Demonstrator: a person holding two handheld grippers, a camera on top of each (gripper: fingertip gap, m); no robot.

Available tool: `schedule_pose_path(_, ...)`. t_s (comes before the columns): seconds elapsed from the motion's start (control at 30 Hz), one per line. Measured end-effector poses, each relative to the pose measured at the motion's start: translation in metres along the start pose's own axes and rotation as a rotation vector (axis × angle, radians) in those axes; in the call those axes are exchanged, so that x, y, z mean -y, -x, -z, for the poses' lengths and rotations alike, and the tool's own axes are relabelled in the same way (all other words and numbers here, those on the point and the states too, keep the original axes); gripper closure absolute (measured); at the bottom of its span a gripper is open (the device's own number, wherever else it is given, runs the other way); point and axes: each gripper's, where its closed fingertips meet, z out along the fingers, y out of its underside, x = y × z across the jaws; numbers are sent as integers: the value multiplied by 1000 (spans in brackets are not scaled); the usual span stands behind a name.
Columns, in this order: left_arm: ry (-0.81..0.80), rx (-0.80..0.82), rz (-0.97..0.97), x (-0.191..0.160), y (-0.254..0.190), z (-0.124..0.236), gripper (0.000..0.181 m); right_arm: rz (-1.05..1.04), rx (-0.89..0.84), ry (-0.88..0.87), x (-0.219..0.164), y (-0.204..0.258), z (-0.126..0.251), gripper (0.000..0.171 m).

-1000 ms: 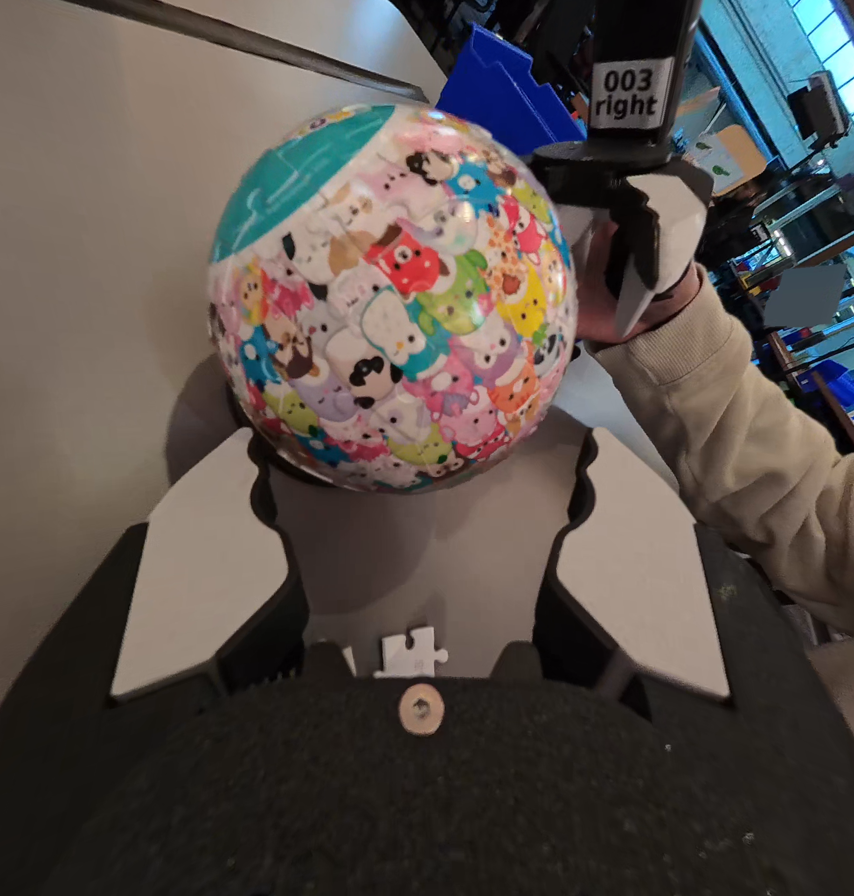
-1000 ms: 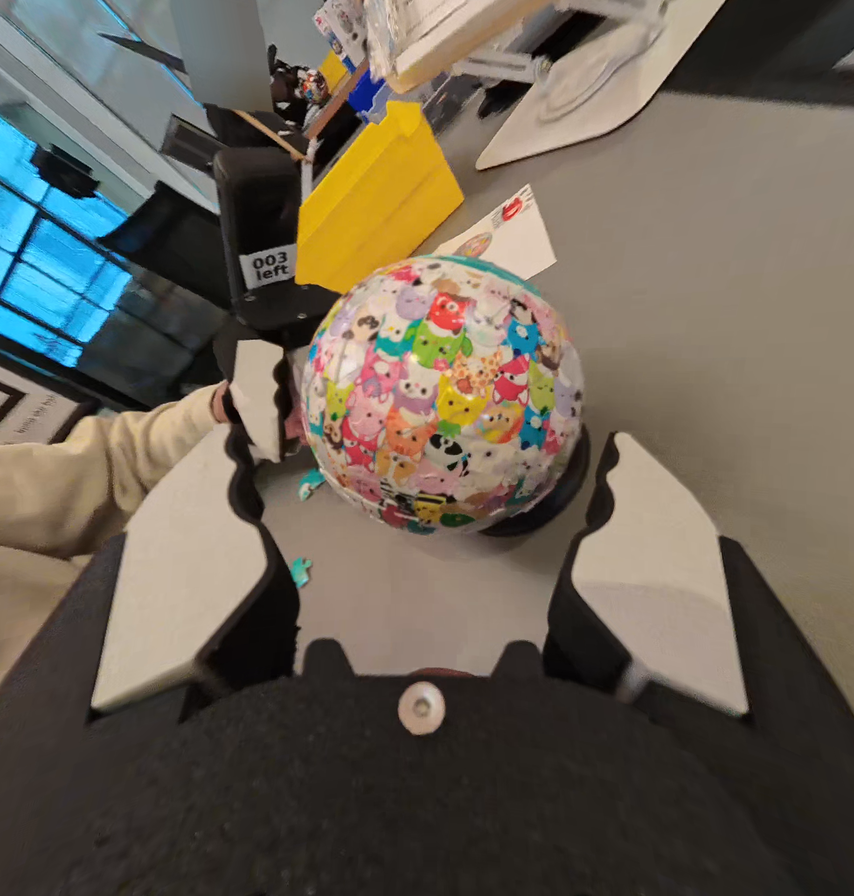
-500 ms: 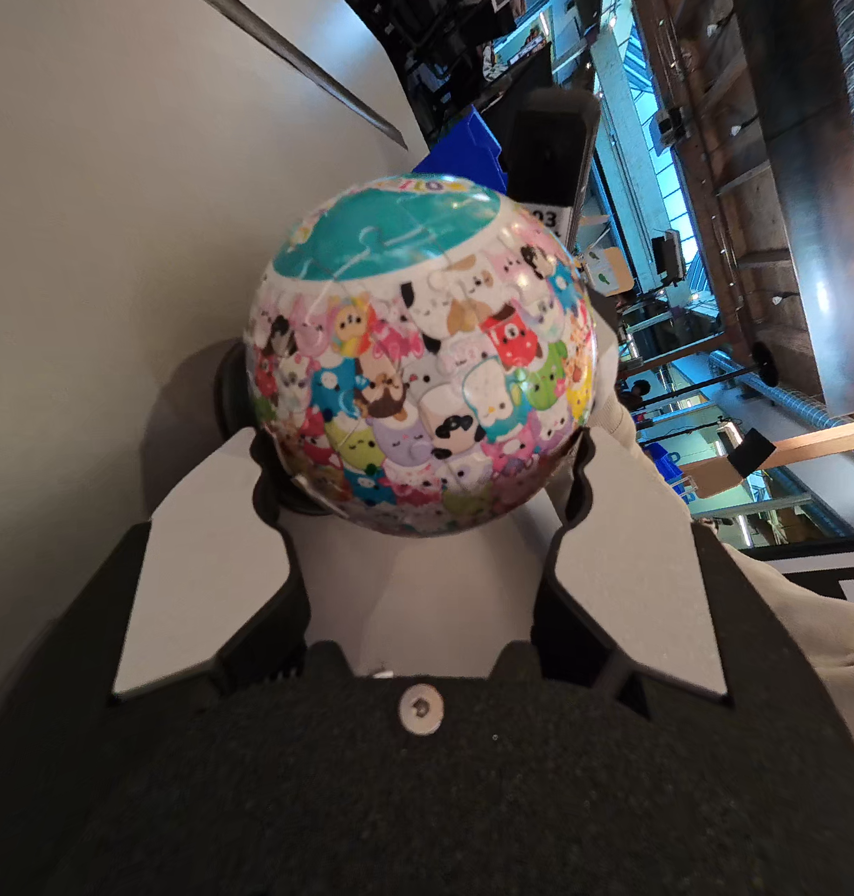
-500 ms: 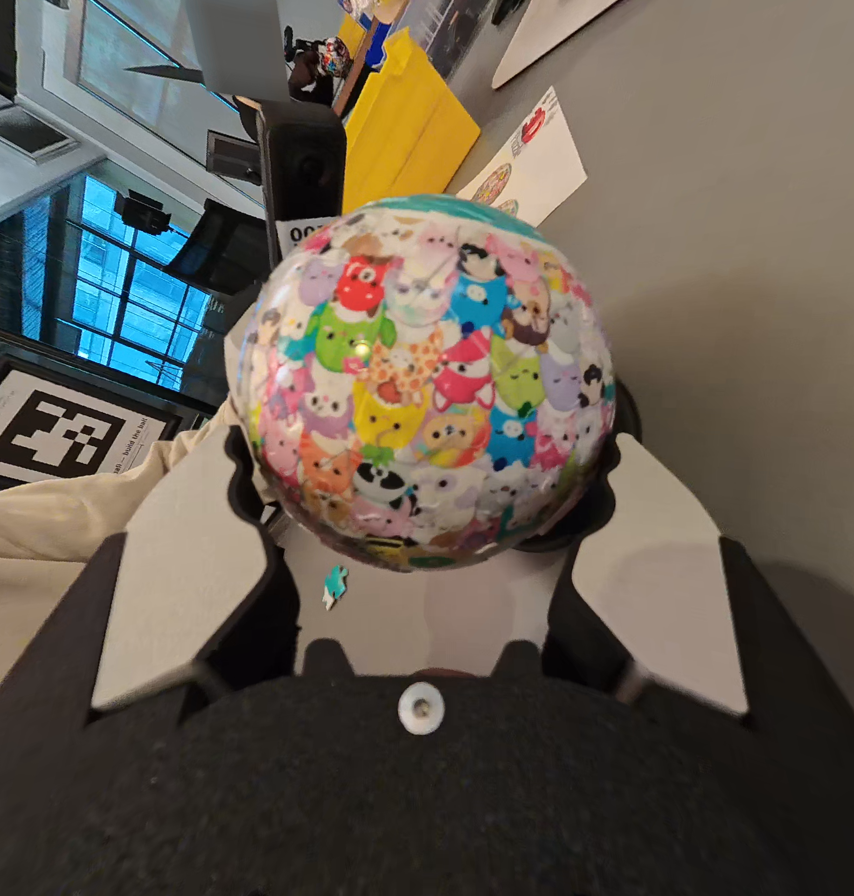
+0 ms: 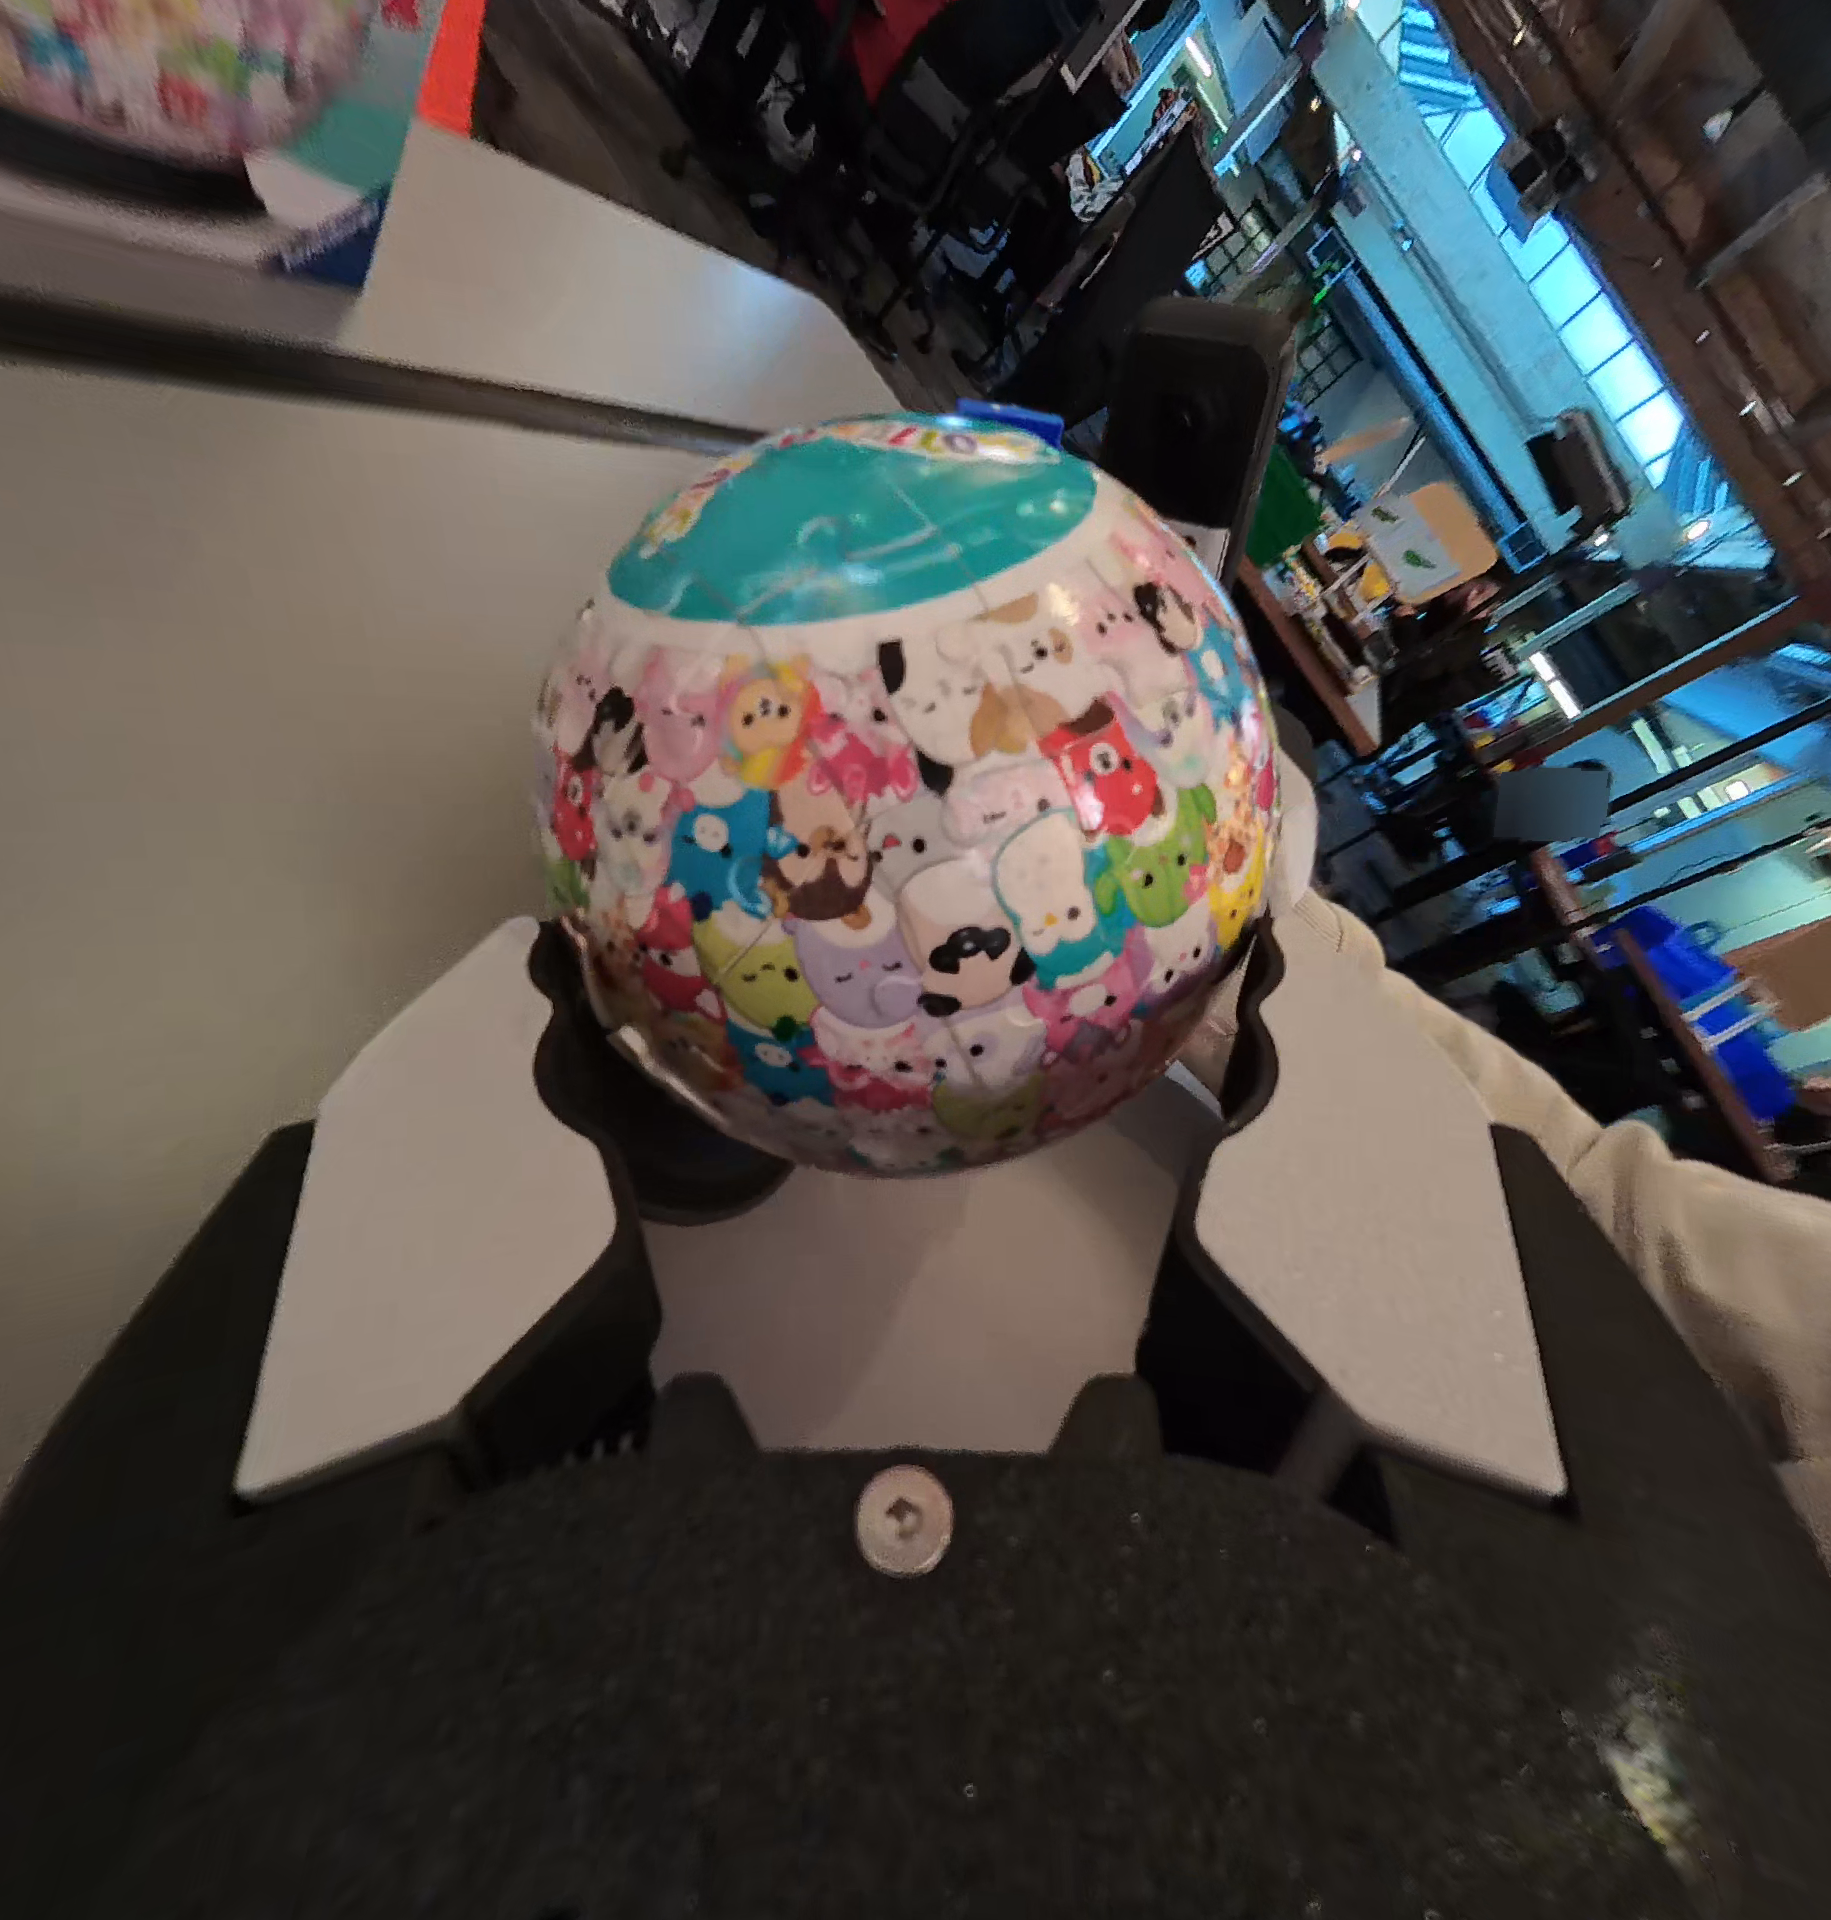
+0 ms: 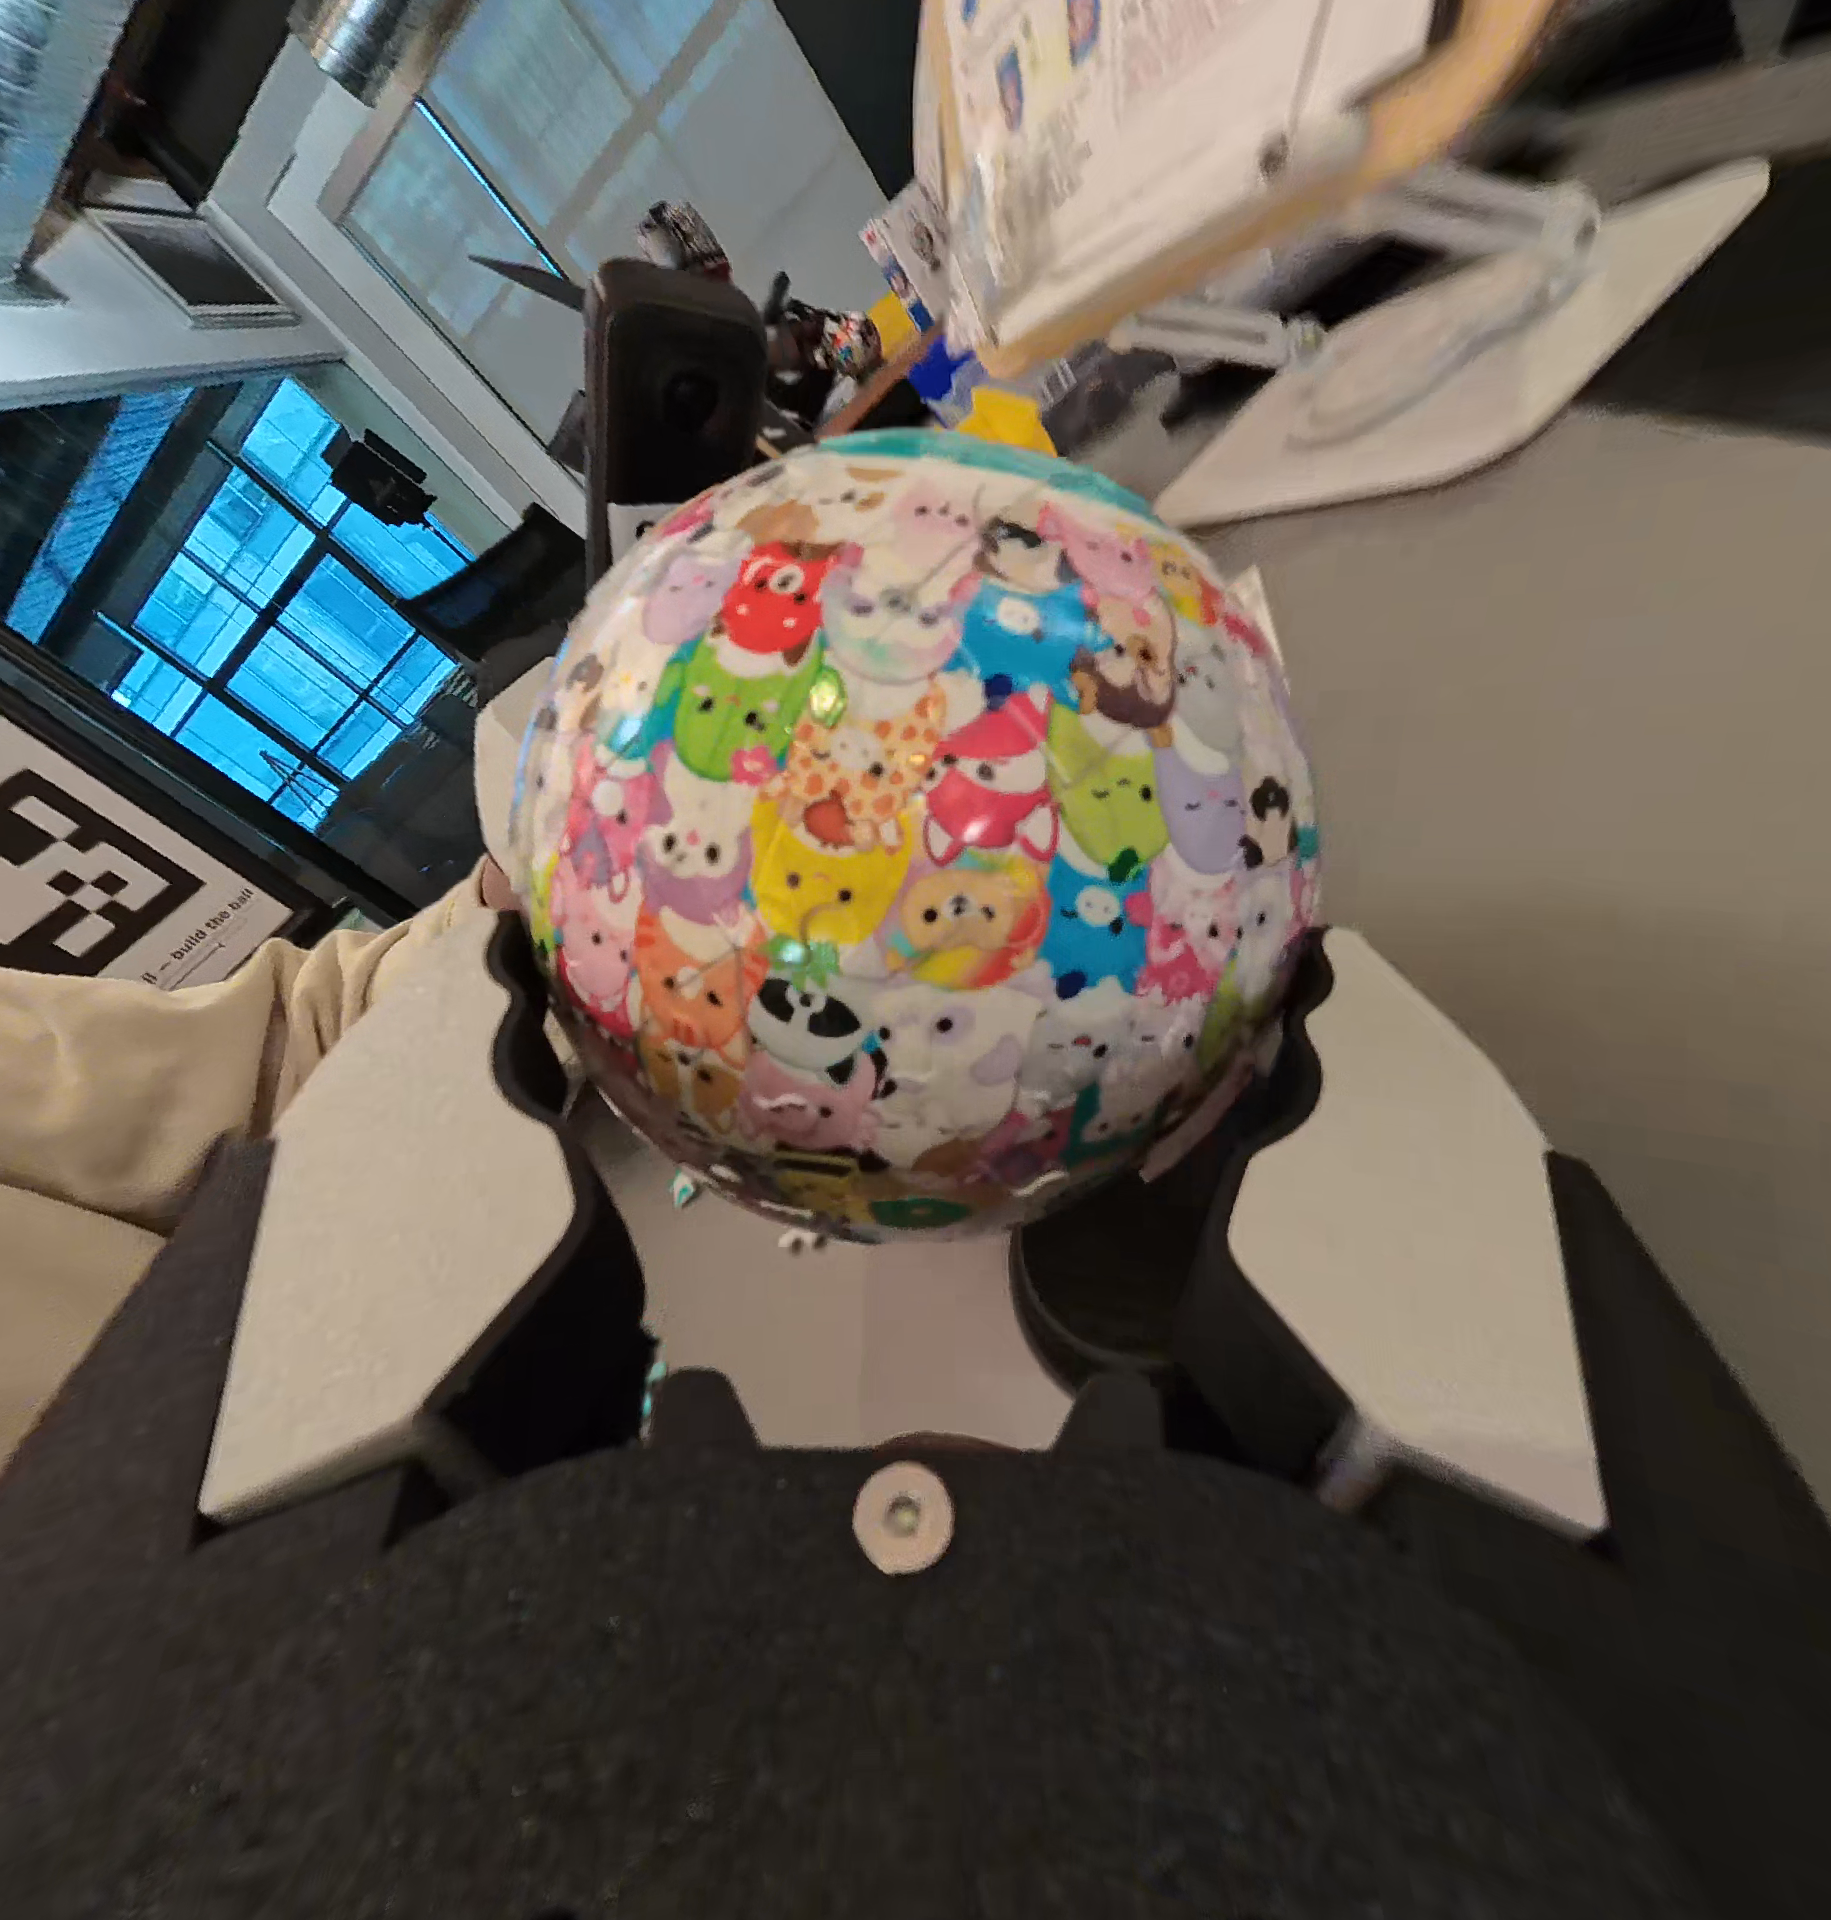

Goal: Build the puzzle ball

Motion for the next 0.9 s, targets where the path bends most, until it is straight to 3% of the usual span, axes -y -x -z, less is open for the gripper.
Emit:
schedule_pose_path(0.3,-65,98,-265,68,-44,31,62,215,68,-57,70,42,-8,40)
schedule_pose_path(0.6,-132,100,-420,101,-79,43,62,390,74,-89,112,74,-3,40)
schedule_pose_path(0.9,-179,113,-509,113,-97,48,62,471,71,-60,125,89,0,40)
